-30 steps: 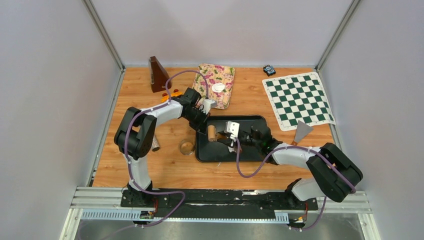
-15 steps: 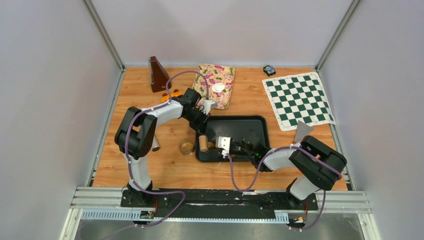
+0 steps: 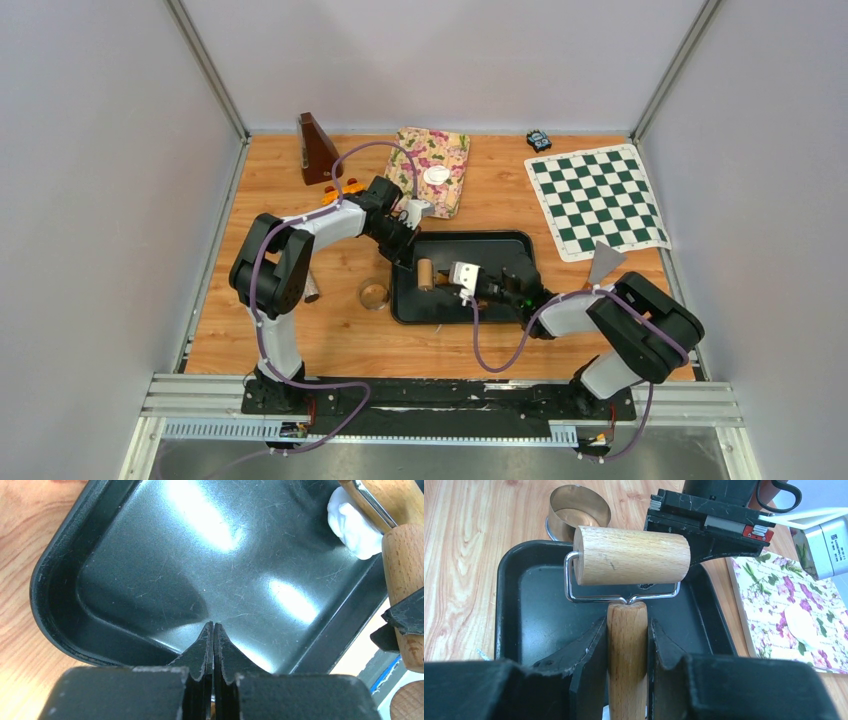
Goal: Roll out the dumpling wrappers from the dough
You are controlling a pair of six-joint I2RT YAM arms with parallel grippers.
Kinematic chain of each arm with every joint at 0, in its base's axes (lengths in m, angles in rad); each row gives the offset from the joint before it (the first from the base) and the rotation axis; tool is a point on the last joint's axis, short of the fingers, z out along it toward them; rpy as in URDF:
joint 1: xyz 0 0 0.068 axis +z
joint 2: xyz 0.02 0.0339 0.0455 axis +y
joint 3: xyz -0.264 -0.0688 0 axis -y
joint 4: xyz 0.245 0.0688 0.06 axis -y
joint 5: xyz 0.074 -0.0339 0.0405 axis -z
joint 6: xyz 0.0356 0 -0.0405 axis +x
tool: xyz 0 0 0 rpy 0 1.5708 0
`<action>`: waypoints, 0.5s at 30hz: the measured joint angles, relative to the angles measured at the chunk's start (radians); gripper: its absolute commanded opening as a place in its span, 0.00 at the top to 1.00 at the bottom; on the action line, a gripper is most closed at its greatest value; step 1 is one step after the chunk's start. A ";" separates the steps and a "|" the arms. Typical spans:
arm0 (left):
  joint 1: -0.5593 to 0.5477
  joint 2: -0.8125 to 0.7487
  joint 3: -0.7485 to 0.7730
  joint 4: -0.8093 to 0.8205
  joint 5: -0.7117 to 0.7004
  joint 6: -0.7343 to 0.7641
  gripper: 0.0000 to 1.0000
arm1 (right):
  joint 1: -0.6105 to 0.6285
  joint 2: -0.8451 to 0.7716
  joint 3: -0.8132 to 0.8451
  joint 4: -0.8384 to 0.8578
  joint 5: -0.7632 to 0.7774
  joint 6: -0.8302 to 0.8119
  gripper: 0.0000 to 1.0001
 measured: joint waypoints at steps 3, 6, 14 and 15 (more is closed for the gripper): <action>0.000 0.000 0.000 0.000 0.000 0.000 1.00 | 0.013 0.003 0.003 0.001 0.011 0.008 1.00; -0.001 0.000 0.000 -0.001 0.000 0.001 1.00 | 0.070 0.032 0.023 0.026 0.061 0.008 1.00; -0.009 0.000 0.000 -0.002 0.001 0.003 1.00 | 0.148 0.131 0.081 0.117 0.151 0.042 1.00; -0.008 0.000 0.000 -0.002 0.001 0.003 1.00 | 0.145 0.132 0.080 0.119 0.148 0.041 1.00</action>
